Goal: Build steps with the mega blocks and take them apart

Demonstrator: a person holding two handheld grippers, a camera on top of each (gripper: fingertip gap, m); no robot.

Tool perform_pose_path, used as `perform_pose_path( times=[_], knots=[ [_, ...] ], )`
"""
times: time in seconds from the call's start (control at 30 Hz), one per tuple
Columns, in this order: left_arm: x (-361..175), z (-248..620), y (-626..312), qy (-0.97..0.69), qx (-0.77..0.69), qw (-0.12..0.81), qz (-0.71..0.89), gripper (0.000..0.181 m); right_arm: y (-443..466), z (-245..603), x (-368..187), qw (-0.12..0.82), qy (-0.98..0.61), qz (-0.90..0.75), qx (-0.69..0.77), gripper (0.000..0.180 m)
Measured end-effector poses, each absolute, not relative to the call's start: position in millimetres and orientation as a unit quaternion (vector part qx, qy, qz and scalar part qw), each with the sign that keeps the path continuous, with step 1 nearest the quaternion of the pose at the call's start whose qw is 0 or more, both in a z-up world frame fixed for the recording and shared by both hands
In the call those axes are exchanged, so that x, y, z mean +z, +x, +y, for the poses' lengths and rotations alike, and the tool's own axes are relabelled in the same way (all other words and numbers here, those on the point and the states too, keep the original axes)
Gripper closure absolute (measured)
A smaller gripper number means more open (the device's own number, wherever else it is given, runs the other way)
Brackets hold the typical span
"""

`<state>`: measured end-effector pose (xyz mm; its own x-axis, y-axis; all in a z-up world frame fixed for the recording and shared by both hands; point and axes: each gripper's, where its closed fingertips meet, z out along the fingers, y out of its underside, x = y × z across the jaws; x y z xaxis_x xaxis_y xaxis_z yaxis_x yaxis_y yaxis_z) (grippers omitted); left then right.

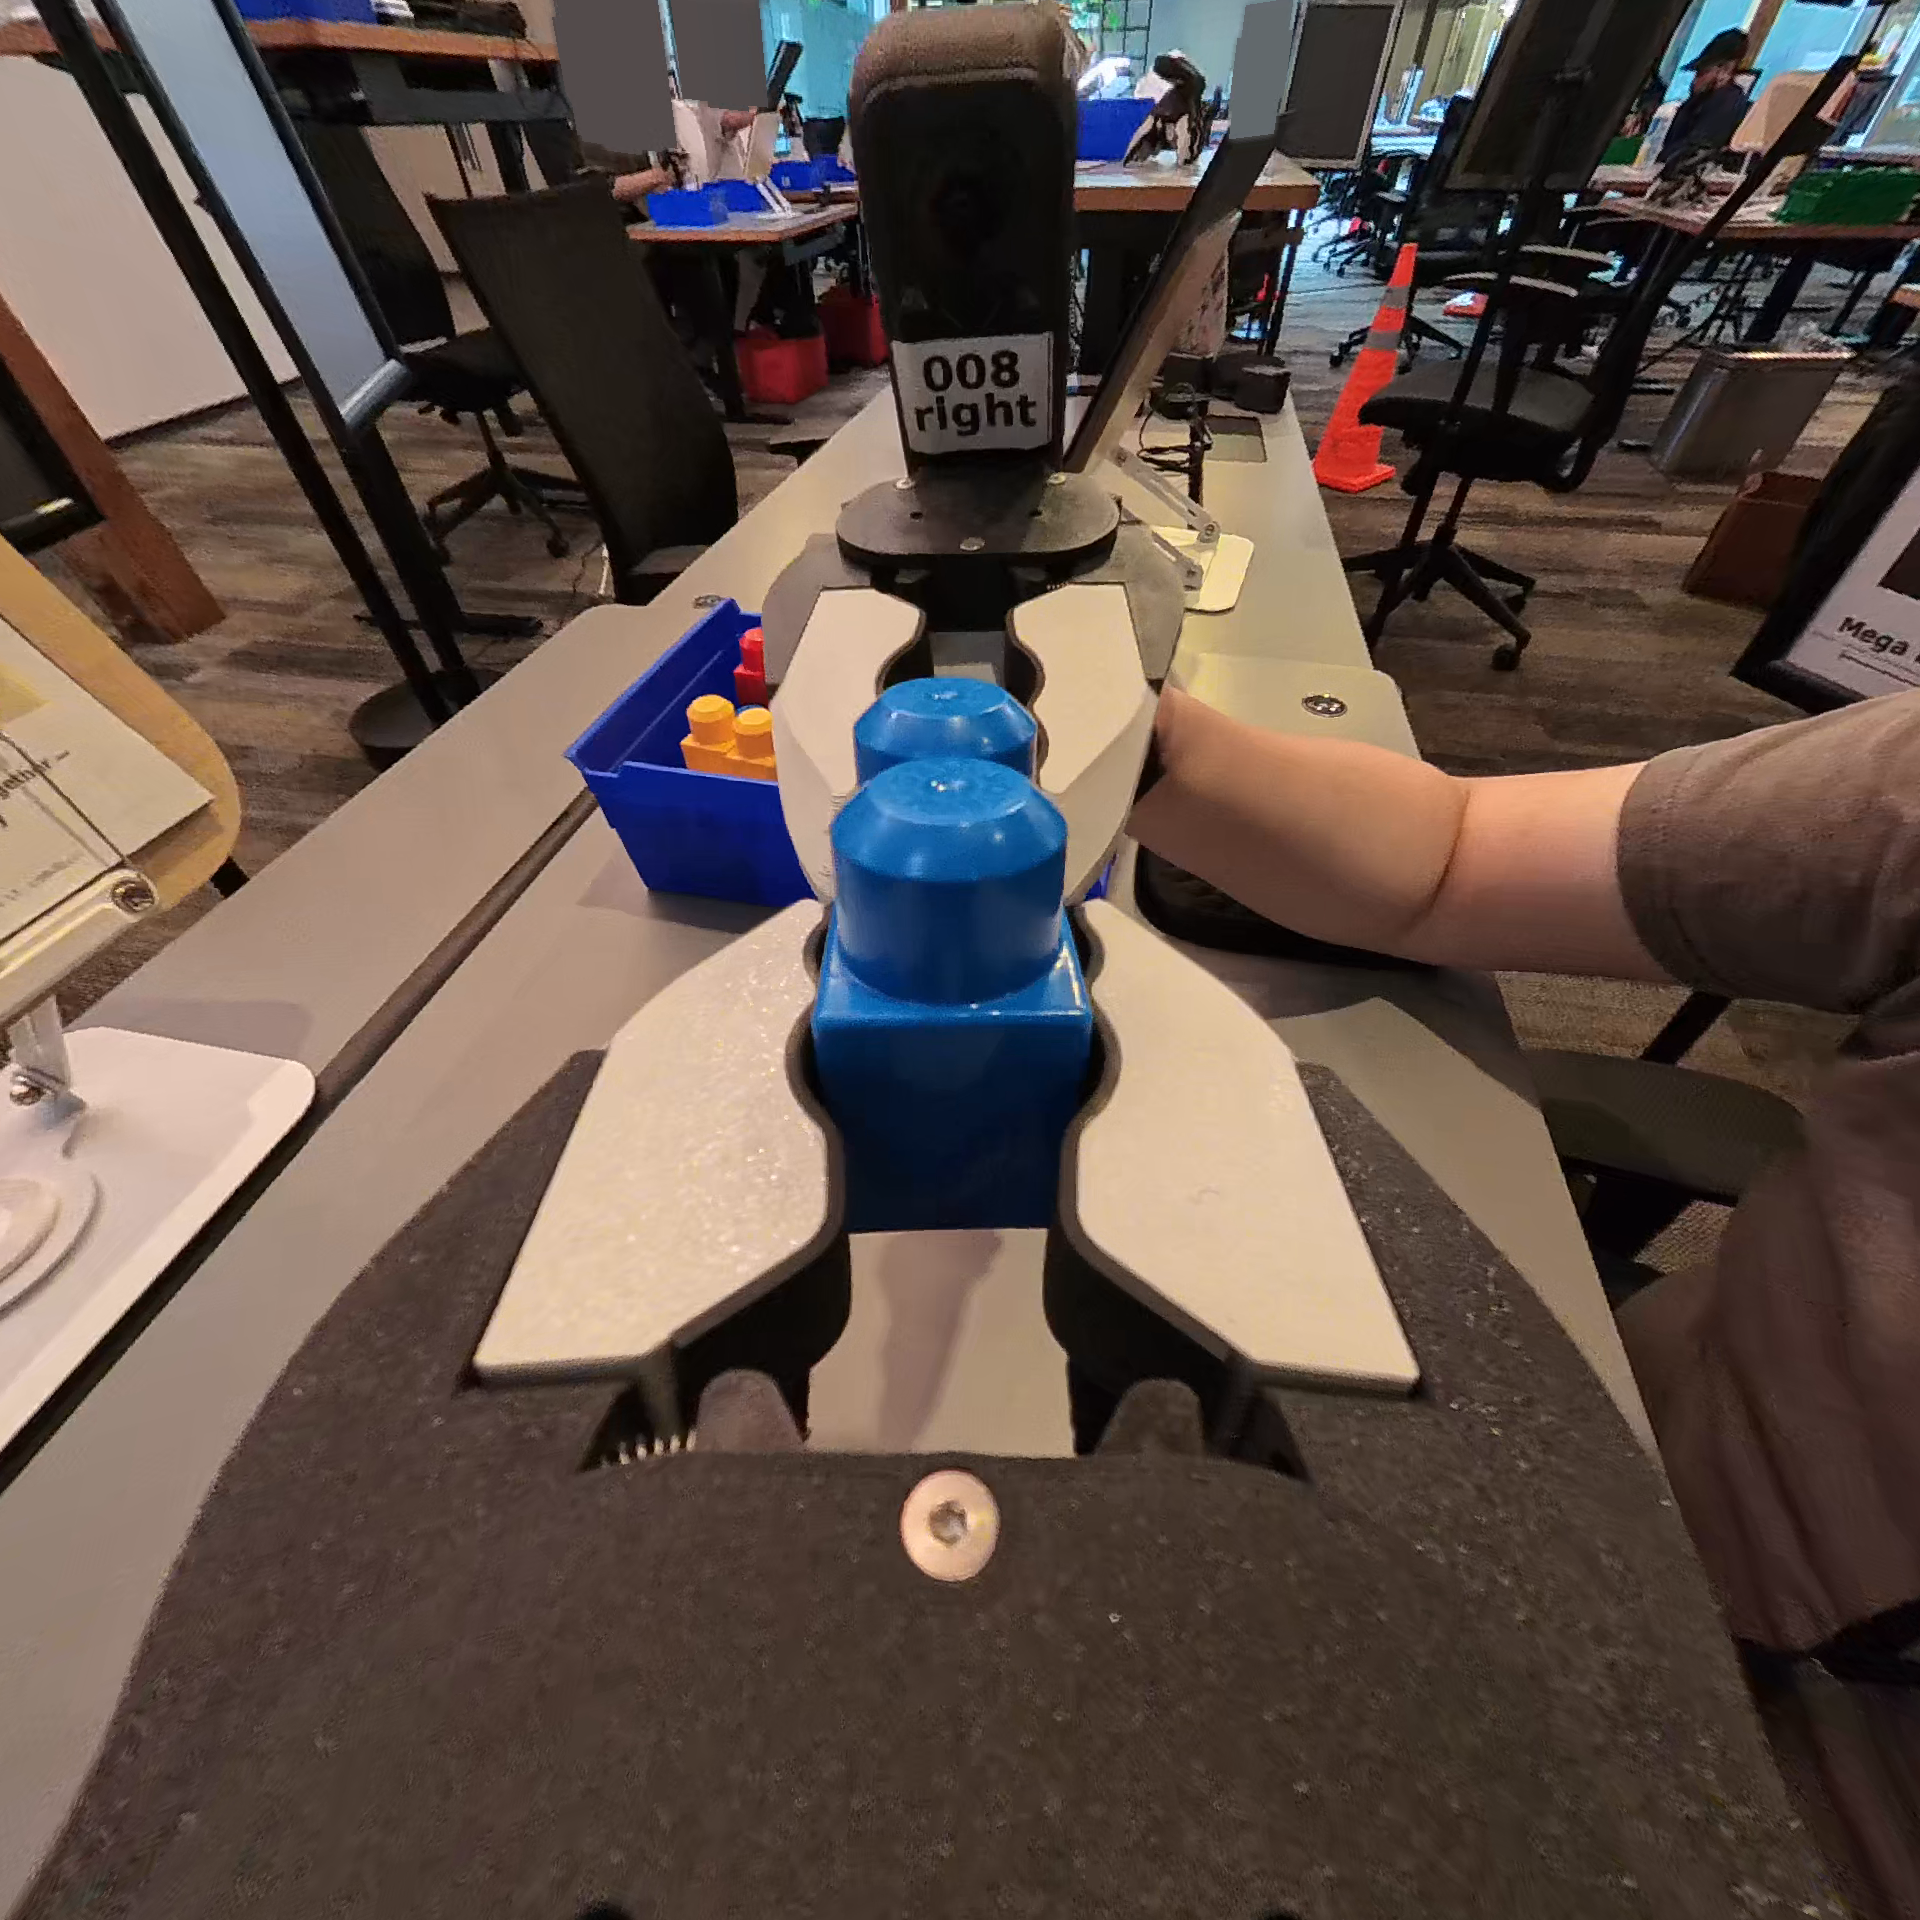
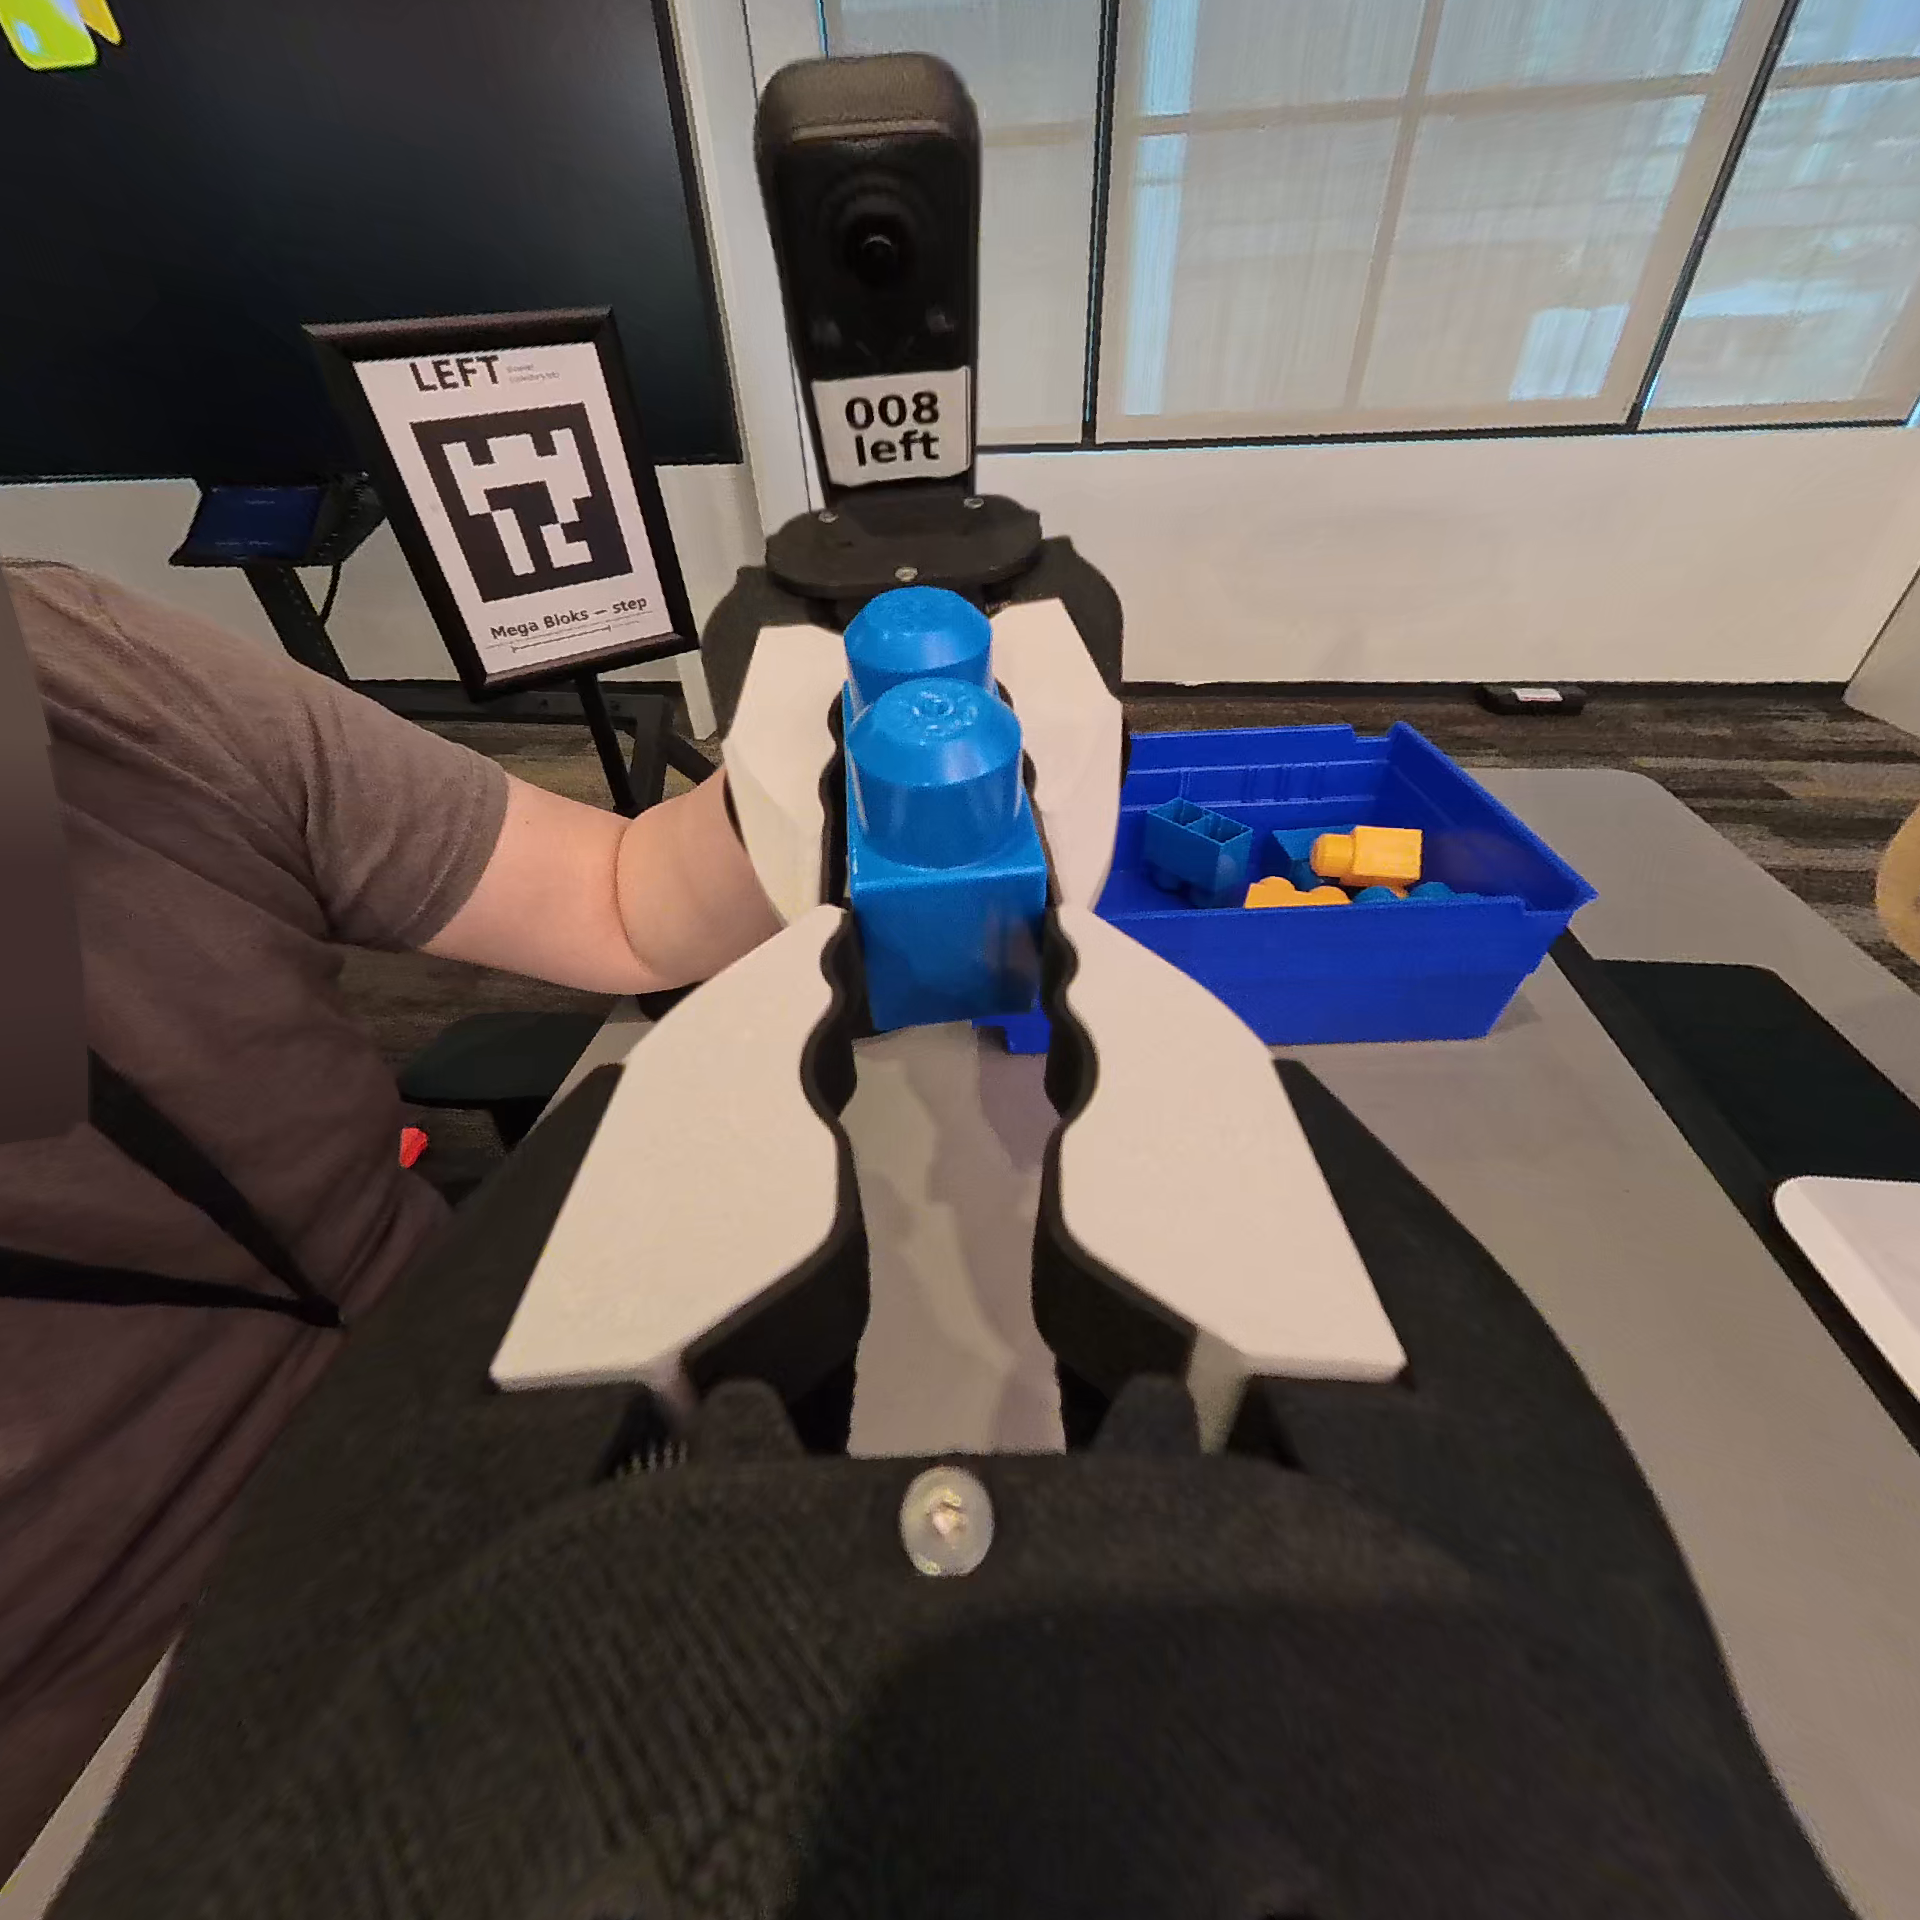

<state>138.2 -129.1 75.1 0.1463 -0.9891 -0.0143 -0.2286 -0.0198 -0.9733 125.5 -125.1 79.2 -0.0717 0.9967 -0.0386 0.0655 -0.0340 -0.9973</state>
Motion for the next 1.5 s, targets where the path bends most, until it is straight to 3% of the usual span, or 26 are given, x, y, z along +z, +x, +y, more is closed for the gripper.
perform_pose_path(
  times=[0.4,0.43,0.5,1.27,1.4,1.5],
  knots=[
    [83,-137,139,-0.579,-0.456,0.446,0.508,0.139,135,-130,87,0.41,-0.501,-0.506,0.571,0.148],
    [84,-139,139,-0.577,-0.464,0.441,0.507,0.139,135,-129,87,0.41,-0.501,-0.502,0.573,0.152],
    [84,-141,140,-0.577,-0.474,0.434,0.504,0.139,135,-124,86,0.426,-0.503,-0.498,0.563,0.179],
    [81,-125,133,-0.597,-0.457,0.443,0.488,0.14,128,-131,79,0.415,-0.504,-0.524,0.547,0.179],
    [93,-113,115,-0.596,-0.491,0.449,0.449,0.14,157,-89,42,0.414,-0.623,-0.535,0.394,0.159],
    [100,-104,101,-0.601,-0.494,0.456,0.433,0.14,202,-45,-18,0.331,-0.777,-0.477,0.242,0.149]
  ],
)
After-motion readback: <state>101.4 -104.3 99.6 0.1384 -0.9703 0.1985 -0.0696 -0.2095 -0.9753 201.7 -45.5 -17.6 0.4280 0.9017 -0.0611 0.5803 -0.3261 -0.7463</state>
